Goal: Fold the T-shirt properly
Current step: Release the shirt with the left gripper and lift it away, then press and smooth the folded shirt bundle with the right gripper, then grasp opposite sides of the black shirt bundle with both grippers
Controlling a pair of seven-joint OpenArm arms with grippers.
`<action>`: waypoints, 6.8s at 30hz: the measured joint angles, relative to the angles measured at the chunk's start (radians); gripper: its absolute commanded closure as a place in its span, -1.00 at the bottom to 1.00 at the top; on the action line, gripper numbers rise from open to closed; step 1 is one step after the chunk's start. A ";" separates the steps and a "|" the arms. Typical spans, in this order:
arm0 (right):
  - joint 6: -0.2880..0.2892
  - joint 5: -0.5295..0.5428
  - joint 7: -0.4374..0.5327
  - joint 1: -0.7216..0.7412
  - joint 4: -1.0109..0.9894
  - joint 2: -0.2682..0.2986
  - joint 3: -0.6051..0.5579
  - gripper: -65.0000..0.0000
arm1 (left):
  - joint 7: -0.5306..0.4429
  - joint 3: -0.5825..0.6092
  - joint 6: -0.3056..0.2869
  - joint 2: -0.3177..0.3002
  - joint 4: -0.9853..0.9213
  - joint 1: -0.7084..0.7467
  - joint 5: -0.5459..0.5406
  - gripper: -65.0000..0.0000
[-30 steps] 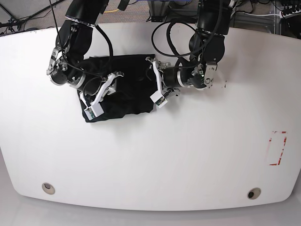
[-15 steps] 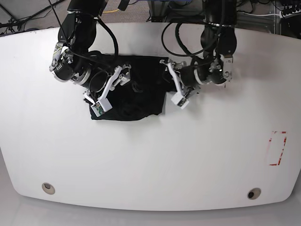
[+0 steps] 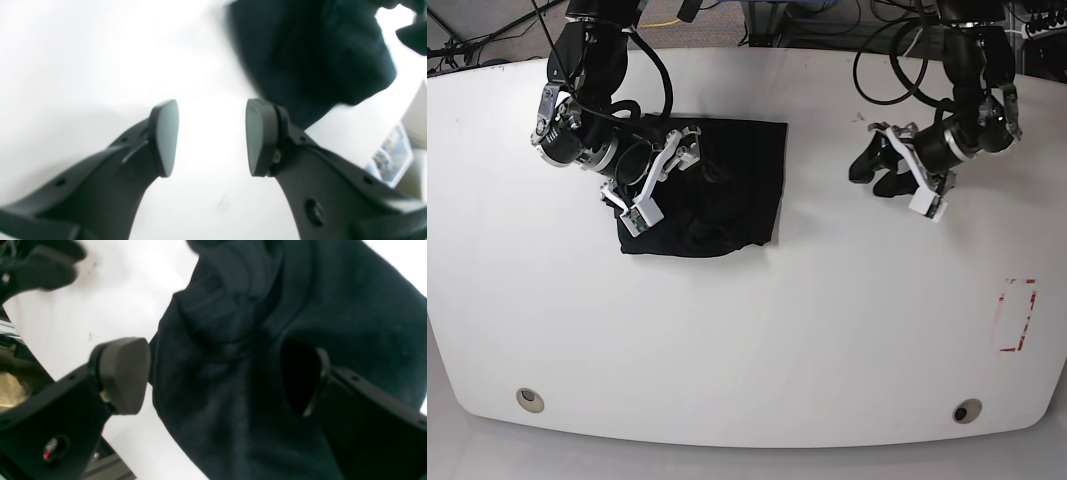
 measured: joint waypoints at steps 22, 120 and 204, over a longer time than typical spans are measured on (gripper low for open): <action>-0.003 -0.013 0.213 0.051 -0.195 0.051 -0.522 0.26 | -0.004 -0.093 0.000 -0.046 0.003 0.070 -0.008 0.08; -0.003 -0.167 0.385 -0.035 -0.164 0.079 -0.507 0.12 | -0.004 -0.059 0.000 -0.046 -0.021 0.068 -0.005 0.08; 0.000 -0.187 0.320 -0.026 -0.002 0.125 -0.262 -0.02 | -0.005 0.309 0.003 -0.044 0.154 -0.009 0.091 0.07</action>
